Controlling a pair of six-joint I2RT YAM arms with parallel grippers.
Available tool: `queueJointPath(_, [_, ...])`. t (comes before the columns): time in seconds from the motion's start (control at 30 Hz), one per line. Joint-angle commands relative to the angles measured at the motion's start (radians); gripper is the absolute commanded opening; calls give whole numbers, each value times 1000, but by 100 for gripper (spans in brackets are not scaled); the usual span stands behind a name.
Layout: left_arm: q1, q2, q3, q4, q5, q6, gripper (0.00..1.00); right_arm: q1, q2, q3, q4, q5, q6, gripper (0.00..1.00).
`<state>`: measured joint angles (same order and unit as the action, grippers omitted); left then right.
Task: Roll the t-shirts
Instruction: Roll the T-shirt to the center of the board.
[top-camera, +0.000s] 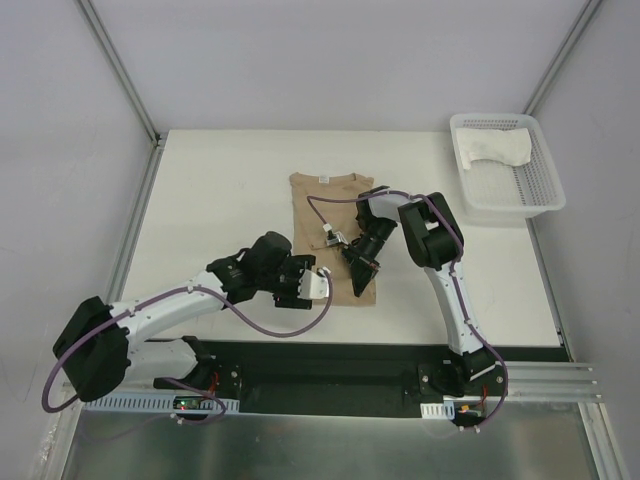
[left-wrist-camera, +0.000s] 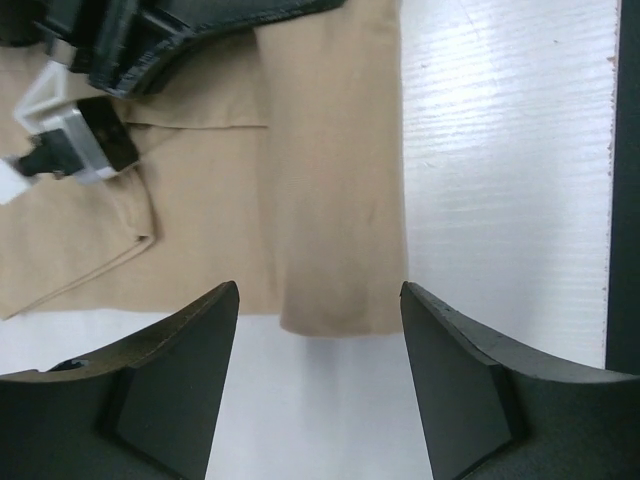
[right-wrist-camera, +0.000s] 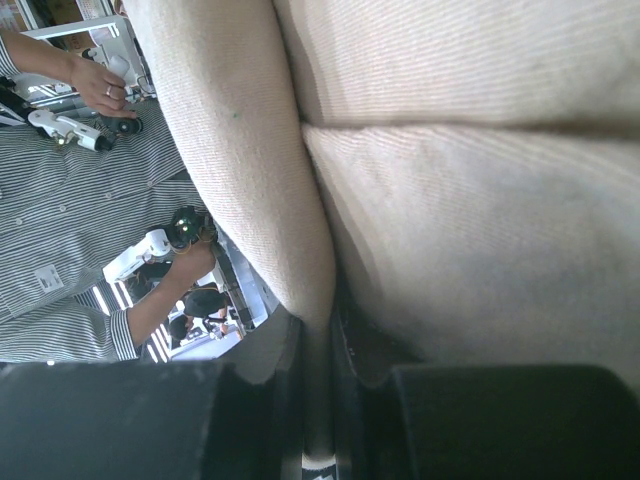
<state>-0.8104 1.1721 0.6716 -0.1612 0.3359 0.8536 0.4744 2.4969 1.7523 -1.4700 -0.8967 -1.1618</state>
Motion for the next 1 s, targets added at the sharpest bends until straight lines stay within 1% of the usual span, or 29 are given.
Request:
queueJointPath(0.0, [-3, 95, 16, -77, 60, -7, 65, -8, 43, 18, -187, 81, -27, 9])
queueJointPath(0.07, [-3, 138, 42, -92, 66, 14, 63, -7, 42, 16, -185, 81, -29, 9])
queueJointPath(0.3, [-3, 277, 66, -93, 52, 71, 62, -8, 42, 15, -187, 78, -30, 9])
queueJointPath(0.47, [-4, 366, 74, -93, -6, 116, 63, -11, 42, 15, -187, 76, -30, 9])
queueJointPath(0.5, [-4, 379, 75, -90, -15, 125, 61, -11, 40, 15, -187, 76, -30, 9])
queueJointPath(0.57, [-6, 415, 82, -97, -31, 142, 53, -13, 36, 10, -187, 71, -36, 10])
queueJointPath(0.6, [-6, 423, 88, -103, -34, 145, 47, -16, 34, 10, -185, 68, -38, 10])
queueJointPath(0.63, [-4, 429, 95, -121, -32, 150, 37, -20, 30, 6, -184, 64, -39, 11])
queueJointPath(0.67, [-4, 432, 95, -127, -22, 156, 34, -26, 23, 3, -184, 53, -50, 17])
queueJointPath(0.7, [-4, 431, 97, -141, -8, 159, 30, -36, 13, -5, -179, 41, -59, 20])
queueJointPath(0.77, [2, 420, 111, -194, 38, 168, 18, -83, -56, -40, -155, -2, -67, 26])
queueJointPath(0.8, [5, 419, 120, -214, 51, 170, 14, -104, -93, -42, -135, -16, -68, 26])
queueJointPath(0.83, [17, 416, 138, -231, 64, 168, 12, -161, -134, -42, -127, -33, -81, 26])
queueJointPath(0.87, [26, 414, 151, -280, 87, 167, 9, -195, -252, -56, -104, -65, -84, 26])
queueJointPath(0.9, [39, 416, 164, -300, 133, 165, 7, -226, -320, -69, 1, -64, -46, 26])
queueJointPath(0.93, [48, 419, 195, -325, 161, 154, 6, -276, -386, -85, 57, -50, -30, 26])
queueJointPath(0.97, [74, 432, 215, -374, 188, 147, 5, -295, -558, -102, 121, 12, -12, 27])
